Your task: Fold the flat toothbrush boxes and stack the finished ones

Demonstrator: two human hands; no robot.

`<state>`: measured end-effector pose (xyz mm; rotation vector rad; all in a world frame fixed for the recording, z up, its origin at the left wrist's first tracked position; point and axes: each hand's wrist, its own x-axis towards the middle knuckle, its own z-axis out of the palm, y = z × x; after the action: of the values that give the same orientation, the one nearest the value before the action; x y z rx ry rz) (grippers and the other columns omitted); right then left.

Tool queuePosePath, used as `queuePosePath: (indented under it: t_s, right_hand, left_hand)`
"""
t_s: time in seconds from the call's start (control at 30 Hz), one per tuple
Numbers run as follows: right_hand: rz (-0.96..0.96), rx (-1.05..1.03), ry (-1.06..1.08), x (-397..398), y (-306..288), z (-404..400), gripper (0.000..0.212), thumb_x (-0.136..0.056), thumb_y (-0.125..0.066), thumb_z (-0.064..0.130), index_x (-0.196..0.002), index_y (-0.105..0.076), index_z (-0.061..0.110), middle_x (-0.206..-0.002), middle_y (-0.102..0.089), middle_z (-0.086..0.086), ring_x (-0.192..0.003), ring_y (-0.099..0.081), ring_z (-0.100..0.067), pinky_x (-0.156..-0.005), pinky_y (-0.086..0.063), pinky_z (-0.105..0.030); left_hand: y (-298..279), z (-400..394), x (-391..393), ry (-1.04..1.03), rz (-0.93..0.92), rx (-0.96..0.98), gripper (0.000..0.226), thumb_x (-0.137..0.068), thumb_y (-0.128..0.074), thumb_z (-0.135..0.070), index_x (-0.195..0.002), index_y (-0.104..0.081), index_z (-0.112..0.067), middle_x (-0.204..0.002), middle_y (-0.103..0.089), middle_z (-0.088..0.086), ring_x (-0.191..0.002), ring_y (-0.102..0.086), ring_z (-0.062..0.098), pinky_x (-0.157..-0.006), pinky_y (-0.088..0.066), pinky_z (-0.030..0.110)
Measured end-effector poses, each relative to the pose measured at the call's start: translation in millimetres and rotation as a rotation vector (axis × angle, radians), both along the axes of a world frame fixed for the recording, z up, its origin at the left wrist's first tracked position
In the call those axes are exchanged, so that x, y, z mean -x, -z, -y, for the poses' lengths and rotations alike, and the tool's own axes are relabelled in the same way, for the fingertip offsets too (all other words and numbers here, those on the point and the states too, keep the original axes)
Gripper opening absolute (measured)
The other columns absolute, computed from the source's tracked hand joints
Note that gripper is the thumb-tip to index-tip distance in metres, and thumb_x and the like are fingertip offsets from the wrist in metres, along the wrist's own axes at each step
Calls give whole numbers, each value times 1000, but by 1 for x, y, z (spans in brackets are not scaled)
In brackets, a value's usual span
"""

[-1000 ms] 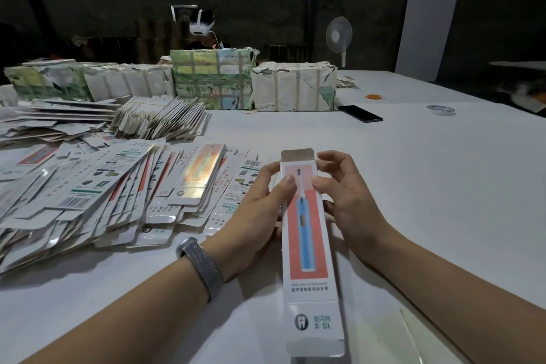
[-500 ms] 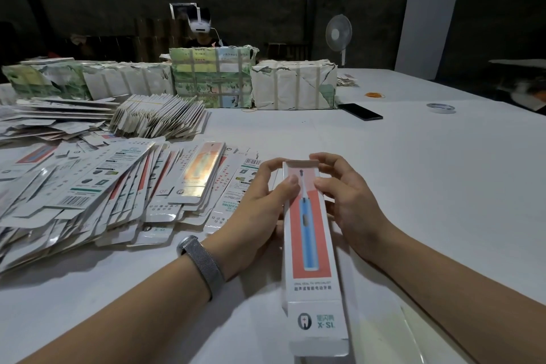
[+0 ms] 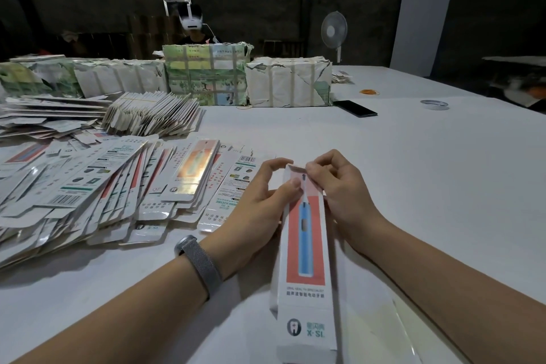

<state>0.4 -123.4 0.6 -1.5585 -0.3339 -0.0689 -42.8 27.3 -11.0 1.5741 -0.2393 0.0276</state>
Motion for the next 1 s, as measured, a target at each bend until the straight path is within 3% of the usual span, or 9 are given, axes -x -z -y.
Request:
queuePosePath:
  t_s: [0.17, 0.43, 0.6, 0.77, 0.9, 1.0]
  right_hand:
    - [-70, -11, -1, -3, -1, 1, 17, -98, -54, 13, -82, -56, 16, -66, -61, 1, -63, -64, -21, -69, -54, -38]
    - [-58, -21, -40, 0, -3, 3, 27, -96, -55, 7, -71, -61, 15, -62, -62, -5, -59, -61, -21, -71, -50, -41]
    - [-47, -50, -60, 1, -3, 3, 21, -80, -66, 27, -59, -60, 23, -61, -61, -4, -55, -60, -18, -65, -51, -35]
    - [-32, 20, -79, 0, -2, 6, 26, -91, -60, 22, -67, -64, 29, -63, -62, 0, -57, -59, -15, -65, -45, -35]
    - [-35, 22, -89, 1, -2, 4, 24, -91, -57, 24, -69, -64, 31, -64, -61, 2, -59, -57, -15, -61, -47, -31]
    - [-41, 8, -119, 1, -2, 4, 25, -93, -56, 24, -70, -64, 31, -67, -62, 2, -59, -60, -13, -60, -53, -28]
  left_hand:
    - [-2, 2, 1, 3, 21, -51, 35, -86, -54, -52, -120, -47, -44, -88, -78, 1, -78, -77, 21, -64, -59, 23]
    - [-6, -2, 3, 10, 0, -37, 44, -81, -58, -54, -125, -56, -49, -89, -78, 2, -78, -77, 20, -65, -60, 25]
    - [-6, -3, 2, 8, -13, -44, 27, -97, -56, -40, -121, -58, -51, -87, -78, 1, -76, -77, 18, -63, -58, 21]
    - [-7, -3, 3, 20, -13, -62, 25, -102, -53, -31, -120, -58, -48, -83, -78, -1, -71, -76, 13, -61, -57, 20]
    - [-7, -3, 3, 49, -17, -56, 28, -96, -57, -37, -122, -56, -49, -87, -79, 0, -73, -76, 15, -62, -58, 22]
    - [-7, -3, 3, 60, -15, -58, 46, -83, -61, -47, -128, -53, -48, -93, -79, 3, -78, -76, 18, -66, -59, 25]
